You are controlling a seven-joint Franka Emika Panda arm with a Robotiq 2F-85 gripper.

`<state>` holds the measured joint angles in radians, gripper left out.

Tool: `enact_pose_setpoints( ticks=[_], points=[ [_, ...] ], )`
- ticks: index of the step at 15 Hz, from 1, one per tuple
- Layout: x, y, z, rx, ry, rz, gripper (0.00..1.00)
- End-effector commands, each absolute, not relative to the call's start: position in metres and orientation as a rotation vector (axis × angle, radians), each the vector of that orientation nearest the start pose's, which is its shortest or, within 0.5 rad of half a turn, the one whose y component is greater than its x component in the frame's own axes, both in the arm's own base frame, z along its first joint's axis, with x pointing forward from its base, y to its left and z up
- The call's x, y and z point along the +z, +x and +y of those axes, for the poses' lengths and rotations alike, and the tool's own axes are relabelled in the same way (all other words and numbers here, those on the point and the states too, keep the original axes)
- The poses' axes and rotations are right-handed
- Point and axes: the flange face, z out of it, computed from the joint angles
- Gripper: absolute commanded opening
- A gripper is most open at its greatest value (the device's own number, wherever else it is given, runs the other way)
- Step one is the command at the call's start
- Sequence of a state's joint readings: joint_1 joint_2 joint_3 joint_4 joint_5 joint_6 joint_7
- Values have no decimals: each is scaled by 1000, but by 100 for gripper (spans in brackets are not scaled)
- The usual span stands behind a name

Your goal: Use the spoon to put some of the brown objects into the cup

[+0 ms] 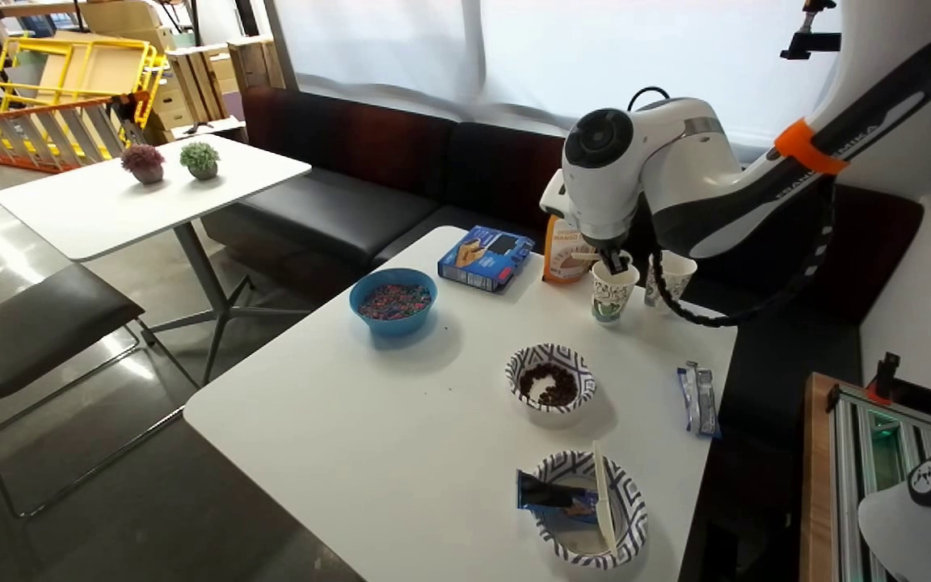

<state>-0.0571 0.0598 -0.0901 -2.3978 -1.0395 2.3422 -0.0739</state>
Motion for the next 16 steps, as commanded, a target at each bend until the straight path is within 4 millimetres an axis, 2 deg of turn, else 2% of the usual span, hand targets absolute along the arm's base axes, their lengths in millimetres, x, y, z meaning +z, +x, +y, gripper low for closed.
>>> enact_pose_setpoints(
  ticks=[1, 9, 16],
  points=[
    [280, 487, -78, -238, 2249, 775, 3],
    [266, 496, -62, -240, 2192, 593, 3],
    [255, 517, -61, -195, 2182, 517, 3]
  ],
)
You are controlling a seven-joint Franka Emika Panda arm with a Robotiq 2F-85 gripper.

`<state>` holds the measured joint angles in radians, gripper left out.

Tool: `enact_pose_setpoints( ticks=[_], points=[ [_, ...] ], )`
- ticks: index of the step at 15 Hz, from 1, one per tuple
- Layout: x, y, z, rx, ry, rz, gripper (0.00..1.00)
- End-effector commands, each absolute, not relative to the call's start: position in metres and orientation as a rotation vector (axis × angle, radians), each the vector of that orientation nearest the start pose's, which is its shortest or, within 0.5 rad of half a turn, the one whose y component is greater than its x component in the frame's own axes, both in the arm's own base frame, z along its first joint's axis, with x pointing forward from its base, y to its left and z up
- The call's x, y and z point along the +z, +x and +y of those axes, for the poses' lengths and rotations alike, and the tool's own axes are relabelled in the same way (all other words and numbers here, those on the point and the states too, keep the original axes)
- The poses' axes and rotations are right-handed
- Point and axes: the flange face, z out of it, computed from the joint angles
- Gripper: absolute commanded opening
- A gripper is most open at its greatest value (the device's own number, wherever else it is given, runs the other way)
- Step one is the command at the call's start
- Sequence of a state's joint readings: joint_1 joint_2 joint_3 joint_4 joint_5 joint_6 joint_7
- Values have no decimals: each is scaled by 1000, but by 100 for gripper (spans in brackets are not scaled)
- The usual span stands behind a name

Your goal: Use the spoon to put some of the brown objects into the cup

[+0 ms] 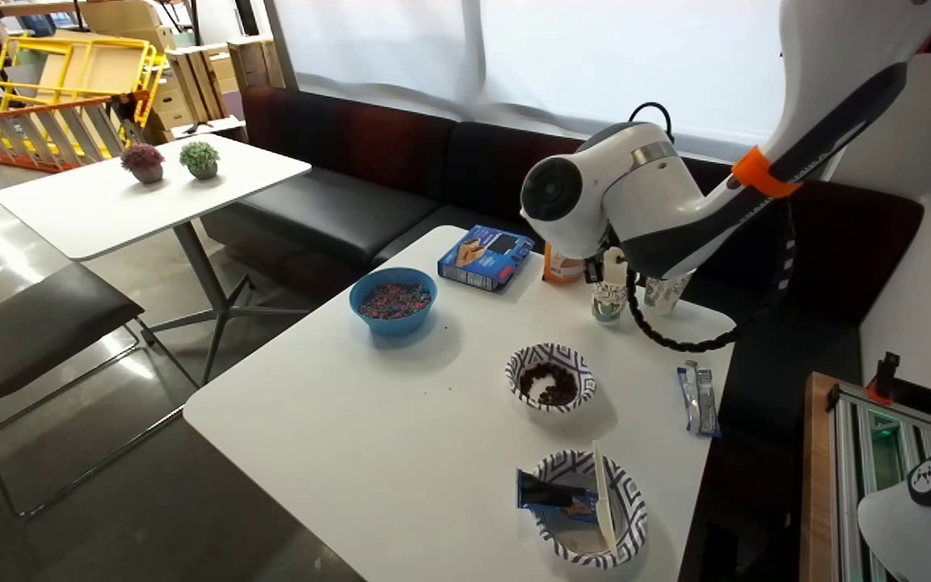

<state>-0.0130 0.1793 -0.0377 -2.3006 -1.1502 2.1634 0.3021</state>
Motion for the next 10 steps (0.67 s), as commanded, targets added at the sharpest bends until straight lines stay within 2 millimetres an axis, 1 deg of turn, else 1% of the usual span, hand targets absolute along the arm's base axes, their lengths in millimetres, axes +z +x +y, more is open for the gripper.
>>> enact_pose_setpoints(
  ticks=[1, 5, 10],
  points=[
    [255, 520, -61, -185, 2180, 502, 3],
    [251, 523, -60, -149, 2175, 438, 3],
    [236, 514, -59, -110, 2201, 346, 3]
  ],
)
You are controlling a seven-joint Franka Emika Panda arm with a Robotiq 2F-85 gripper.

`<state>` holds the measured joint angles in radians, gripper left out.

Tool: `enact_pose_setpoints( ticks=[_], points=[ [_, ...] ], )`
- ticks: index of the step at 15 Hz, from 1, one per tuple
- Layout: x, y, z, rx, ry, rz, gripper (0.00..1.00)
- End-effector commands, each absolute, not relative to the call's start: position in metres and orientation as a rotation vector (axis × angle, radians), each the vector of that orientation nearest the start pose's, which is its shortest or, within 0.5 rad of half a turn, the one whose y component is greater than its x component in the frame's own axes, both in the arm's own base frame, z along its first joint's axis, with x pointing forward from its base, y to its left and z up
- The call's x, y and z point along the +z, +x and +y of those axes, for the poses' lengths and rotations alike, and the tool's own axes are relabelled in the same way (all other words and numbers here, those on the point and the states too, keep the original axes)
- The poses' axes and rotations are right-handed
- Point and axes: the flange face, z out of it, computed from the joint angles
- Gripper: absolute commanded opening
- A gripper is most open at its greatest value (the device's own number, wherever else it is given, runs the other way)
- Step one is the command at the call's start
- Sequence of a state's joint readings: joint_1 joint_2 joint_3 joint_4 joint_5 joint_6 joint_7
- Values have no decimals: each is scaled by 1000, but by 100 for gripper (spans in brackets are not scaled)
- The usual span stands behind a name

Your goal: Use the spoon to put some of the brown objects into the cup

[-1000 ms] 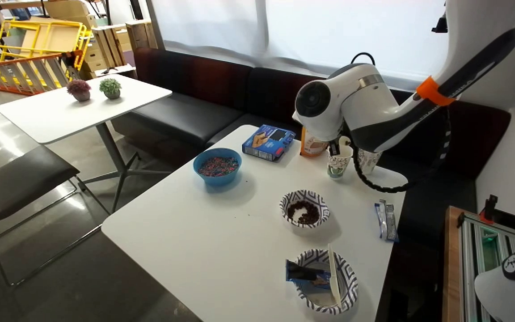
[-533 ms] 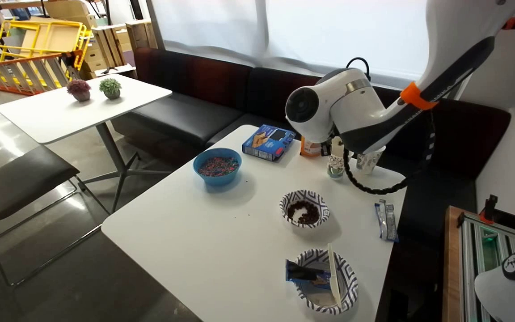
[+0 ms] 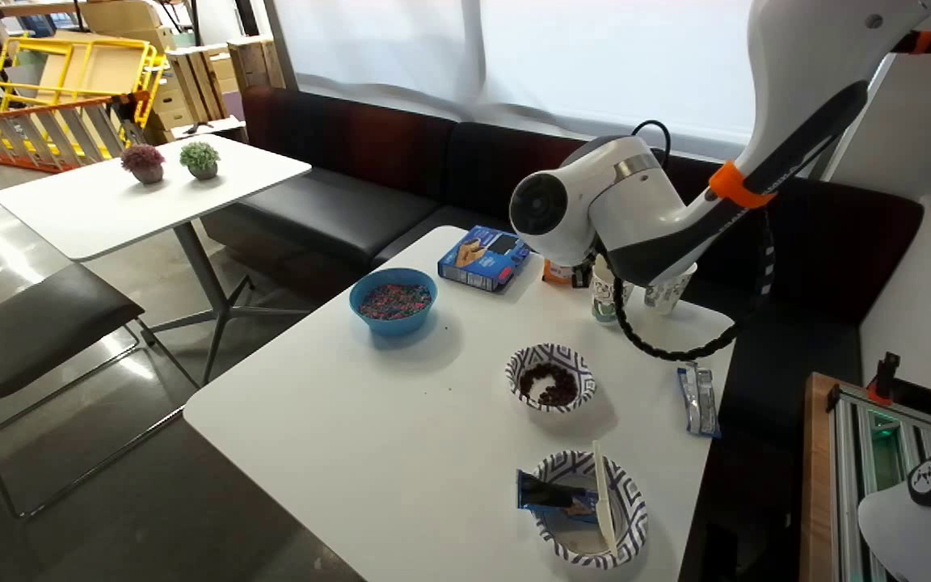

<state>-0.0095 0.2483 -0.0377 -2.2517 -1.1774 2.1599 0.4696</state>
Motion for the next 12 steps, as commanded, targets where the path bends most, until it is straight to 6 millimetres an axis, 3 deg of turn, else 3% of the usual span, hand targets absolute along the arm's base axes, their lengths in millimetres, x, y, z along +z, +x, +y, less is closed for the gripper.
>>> enact_pose_setpoints(
  ticks=[1, 12],
  points=[
    [235, 513, -59, -97, 2207, 324, 3],
    [235, 501, -63, 41, 2204, 95, 3]
  ],
)
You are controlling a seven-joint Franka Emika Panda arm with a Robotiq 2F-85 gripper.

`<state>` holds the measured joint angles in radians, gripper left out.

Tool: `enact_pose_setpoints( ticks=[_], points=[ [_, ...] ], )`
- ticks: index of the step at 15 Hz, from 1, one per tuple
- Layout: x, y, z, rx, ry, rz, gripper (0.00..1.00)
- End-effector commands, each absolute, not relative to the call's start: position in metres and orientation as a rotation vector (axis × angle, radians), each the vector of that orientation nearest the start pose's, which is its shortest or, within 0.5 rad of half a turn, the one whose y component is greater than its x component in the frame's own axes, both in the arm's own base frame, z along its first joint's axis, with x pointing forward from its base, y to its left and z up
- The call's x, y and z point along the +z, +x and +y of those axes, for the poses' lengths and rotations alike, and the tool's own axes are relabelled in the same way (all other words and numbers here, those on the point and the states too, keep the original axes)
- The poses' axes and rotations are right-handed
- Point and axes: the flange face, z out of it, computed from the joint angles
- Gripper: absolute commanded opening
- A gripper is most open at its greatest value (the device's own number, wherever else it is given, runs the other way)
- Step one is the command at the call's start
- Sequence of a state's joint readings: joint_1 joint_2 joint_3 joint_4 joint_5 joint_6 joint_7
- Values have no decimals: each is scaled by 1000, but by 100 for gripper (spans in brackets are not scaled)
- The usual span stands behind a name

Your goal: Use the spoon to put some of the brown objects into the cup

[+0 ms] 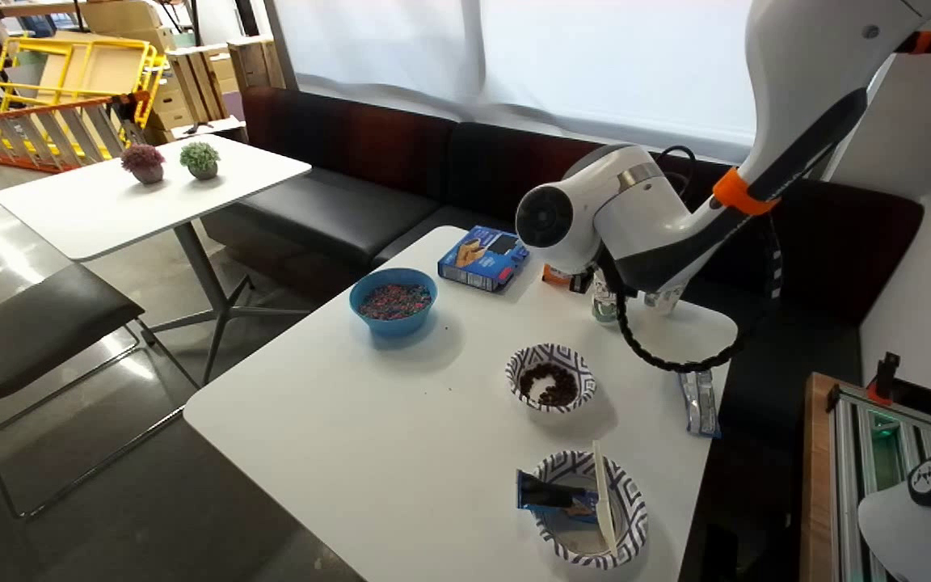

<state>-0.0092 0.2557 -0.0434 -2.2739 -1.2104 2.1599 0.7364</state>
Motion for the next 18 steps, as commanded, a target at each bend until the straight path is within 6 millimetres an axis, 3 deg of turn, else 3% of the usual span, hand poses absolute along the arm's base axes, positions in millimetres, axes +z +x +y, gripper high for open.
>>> enact_pose_setpoints(
  ticks=[1, 11, 18],
  points=[
    [235, 500, -63, 55, 2196, 78, 3],
    [245, 483, -66, 197, 2080, -95, 3],
    [258, 467, -56, 235, 2016, -109, 3]
  ],
)
